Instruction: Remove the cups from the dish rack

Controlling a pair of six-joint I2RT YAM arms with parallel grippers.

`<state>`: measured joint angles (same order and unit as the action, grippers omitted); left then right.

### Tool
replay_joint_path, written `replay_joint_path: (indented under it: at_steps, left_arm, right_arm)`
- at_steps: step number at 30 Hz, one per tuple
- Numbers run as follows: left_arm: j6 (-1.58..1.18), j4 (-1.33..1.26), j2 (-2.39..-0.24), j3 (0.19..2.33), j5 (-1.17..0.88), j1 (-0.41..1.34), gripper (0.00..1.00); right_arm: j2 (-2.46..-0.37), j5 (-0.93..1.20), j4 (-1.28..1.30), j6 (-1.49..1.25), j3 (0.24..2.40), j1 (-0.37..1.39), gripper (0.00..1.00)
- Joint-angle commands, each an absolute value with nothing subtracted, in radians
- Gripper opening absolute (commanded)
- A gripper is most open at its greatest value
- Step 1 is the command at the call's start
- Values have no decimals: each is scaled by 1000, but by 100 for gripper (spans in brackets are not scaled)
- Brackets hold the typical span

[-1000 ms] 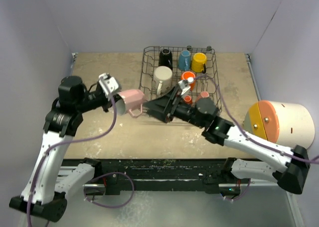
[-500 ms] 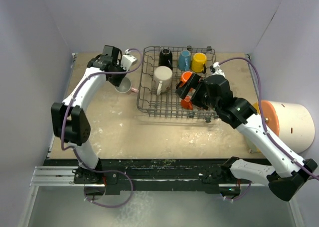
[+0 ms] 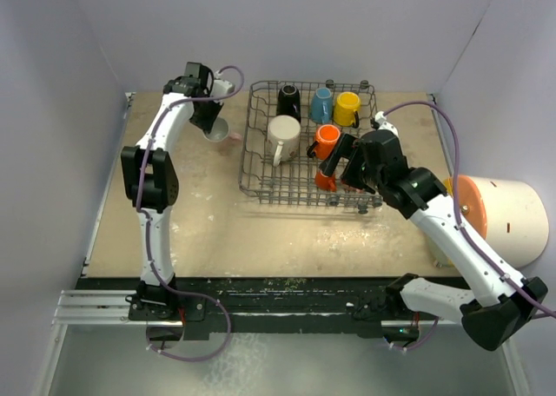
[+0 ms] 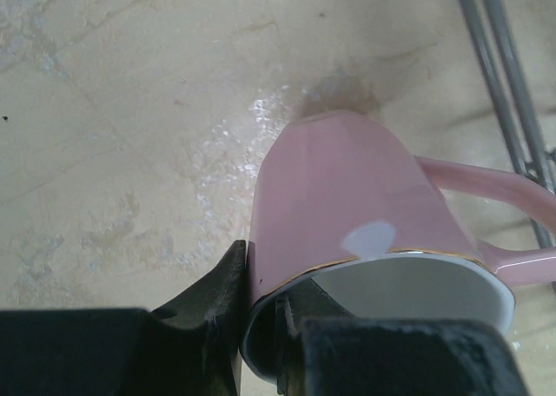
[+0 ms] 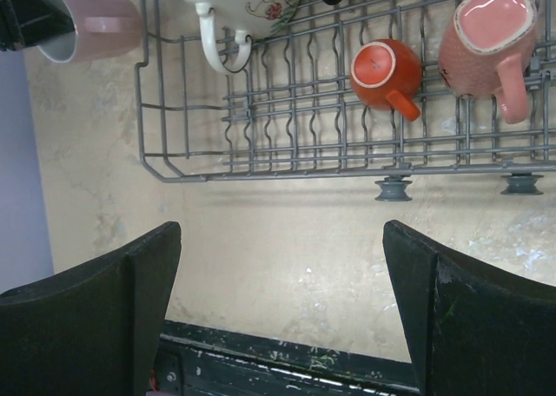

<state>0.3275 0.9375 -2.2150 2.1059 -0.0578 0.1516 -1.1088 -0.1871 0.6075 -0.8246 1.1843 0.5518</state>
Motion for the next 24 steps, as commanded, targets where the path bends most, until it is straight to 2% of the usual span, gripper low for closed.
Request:
replay_joint_path:
  at_steps: [1,10,11,13,16,20,22,24]
  left_arm:
    - [301,967,-2272,2258,-63,119,0]
    - [296,1008,-2401,2395,-7,107,0]
    - [295,1001,-2408,2397,-4,105,3]
    - [284,970,-2410,2388,-11,100,13]
    - [263,920,-2402,2363,-22,92,36]
    - [257,864,-2379,2344,-35,87,76]
    - [260,854,-2370,2347,-34,85,85]
    - [261,847,-2355,2342,-36,80,86]
  right_arm:
    - [-1124,-163,577,-786,1172,521,100]
    - [-1199,-178,548,-752,1157,485,100]
    - [-1211,-184,546,-748,1158,483,100]
    - [-1237,-195,538,-742,1160,481,100]
    - [-1274,-198,517,-735,1158,480,100]
    - [-1334,-216,509,-718,1166,480,100]
    - [-1368,-228,514,-709,1178,480,100]
    - [-1402,-243,519,-701,1194,480,100]
